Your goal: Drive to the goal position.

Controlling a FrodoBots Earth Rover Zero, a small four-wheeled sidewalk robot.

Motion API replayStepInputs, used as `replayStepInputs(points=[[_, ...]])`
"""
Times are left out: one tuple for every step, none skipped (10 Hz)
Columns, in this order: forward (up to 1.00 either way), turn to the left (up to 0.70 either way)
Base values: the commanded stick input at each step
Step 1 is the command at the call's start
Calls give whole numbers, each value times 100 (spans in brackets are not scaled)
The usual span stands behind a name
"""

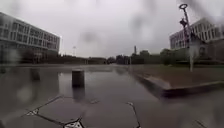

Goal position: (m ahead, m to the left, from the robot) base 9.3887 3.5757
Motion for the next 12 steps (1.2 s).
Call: replayStepInputs(points=[[70,0],[70,0],[70,0],[70,0],[70,0],[70,0],[70,0],[70,0],[70,0],[70,-9],[70,-25],[70,-17]])
